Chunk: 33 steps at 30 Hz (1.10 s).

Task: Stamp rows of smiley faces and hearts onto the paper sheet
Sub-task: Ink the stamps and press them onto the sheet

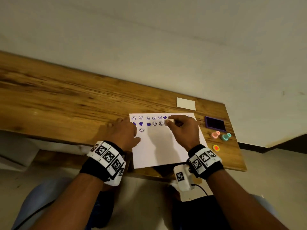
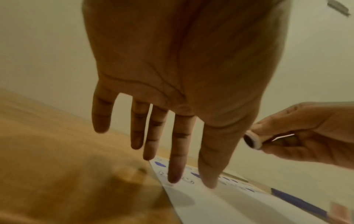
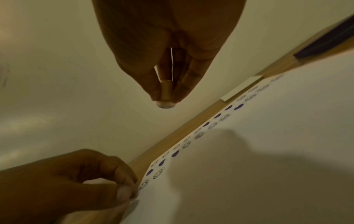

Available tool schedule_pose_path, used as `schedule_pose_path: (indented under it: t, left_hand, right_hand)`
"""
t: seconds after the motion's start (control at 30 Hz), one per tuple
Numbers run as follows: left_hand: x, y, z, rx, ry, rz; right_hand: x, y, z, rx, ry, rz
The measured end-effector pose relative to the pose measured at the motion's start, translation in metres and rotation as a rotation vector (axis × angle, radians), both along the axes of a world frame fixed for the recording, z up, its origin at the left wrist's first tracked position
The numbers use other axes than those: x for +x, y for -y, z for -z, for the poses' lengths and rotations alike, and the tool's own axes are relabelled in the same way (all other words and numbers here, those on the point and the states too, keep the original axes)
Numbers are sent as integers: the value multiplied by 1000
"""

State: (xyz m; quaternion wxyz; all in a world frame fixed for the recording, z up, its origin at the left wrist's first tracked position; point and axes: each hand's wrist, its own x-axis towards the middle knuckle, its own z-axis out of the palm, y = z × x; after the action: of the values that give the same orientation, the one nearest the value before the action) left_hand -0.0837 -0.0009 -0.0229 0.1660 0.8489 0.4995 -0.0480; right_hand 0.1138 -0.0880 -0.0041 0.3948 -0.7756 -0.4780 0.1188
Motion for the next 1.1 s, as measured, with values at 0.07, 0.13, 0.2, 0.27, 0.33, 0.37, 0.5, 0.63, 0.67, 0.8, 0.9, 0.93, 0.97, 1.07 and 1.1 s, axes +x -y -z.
schedule_pose_path:
  t: [0.07,0.13,0.2,0.27,0.33,0.37,0.5,0.63,0.67,0.8,0.9,0.93,0.97,1.07,1.1]
  left_hand:
    - [-1,0,0,-12,95,-59]
    - [-5,-8,1,-69,225,-122]
    - [-7,-16,2,-95,250,-146]
    - [-6,-21,4,-81,199,-116]
    - [-2,-22,6,-80,167,-72]
    - [1,-22,6,-91,152,-55]
    - [5,-24,5,-149,42,-5]
    - [6,-23,5,-164,17,14]
    - [5,-23,6,-159,14,15]
    - [6,-22,8,-138,17,15]
    - [8,-22,7,-141,15,9]
    - [9,-21,7,-139,11,7]
    - [9,-20,7,-136,9,5]
    - [10,-20,6,-128,8,4]
    - [10,-20,7,-127,12,1]
  right_hand:
    - [-9,-2,4,-28,-26,-1]
    - [-15,-1,8,-65,-35,-1]
    - [-20,1,12,-100,-23,-1]
    - [-23,-1,16,-139,-3,-12]
    - [-27,-6,17,-192,27,-37]
    - [-29,-9,17,-220,53,-54]
    - [-36,-26,14,-346,222,-136]
    - [-39,-35,15,-428,328,-179]
    - [-40,-35,16,-444,341,-192]
    - [-42,-31,19,-492,383,-224]
    - [-44,-29,18,-496,408,-218]
    - [-45,-29,18,-499,419,-216]
    - [-46,-29,18,-502,431,-215]
    - [-50,-30,19,-526,444,-213]
    - [-51,-31,19,-538,447,-213]
